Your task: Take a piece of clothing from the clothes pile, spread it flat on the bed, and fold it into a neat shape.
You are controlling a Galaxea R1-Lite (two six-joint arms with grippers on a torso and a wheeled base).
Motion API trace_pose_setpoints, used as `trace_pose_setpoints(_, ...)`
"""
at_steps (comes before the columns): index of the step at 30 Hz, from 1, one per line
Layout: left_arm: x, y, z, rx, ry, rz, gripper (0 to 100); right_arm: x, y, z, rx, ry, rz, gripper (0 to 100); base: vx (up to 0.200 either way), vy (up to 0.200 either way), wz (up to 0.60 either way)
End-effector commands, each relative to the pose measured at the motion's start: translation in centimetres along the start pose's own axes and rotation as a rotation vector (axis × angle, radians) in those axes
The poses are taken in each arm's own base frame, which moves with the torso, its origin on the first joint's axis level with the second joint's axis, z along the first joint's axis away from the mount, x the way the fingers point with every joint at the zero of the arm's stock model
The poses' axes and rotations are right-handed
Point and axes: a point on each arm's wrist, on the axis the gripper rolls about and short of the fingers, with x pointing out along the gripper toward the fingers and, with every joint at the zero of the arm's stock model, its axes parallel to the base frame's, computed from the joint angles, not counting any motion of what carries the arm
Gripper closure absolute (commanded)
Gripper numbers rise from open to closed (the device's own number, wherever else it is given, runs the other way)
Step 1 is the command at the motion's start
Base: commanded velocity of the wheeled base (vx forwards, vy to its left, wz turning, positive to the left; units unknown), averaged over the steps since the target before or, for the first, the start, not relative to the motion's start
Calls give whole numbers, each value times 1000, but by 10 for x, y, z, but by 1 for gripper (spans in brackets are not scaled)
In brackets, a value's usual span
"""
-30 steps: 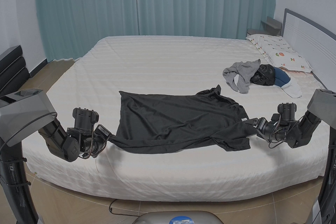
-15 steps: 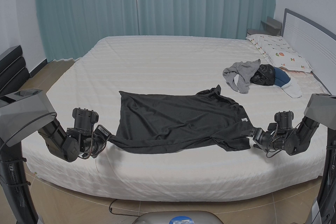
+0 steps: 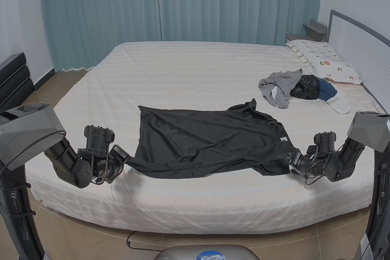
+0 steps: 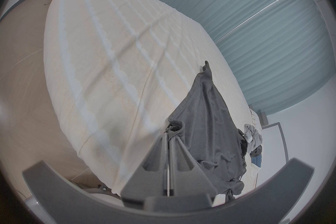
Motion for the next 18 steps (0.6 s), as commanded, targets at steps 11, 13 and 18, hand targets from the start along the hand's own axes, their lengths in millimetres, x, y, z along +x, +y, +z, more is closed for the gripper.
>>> trace_pose_setpoints(11,1,1,0,-1,0,3,100,3,0,-10,1,34,-11,100,0,0,0)
trace_pose_setpoints(13,0,0,0,0,0,1,100,0,2,-9,1,30,-10,100,0,0,0)
trace_pose_setpoints(18,0,1,1,1,-3,4,100,-21,8,-6,3,14,-6,100,0,0,0)
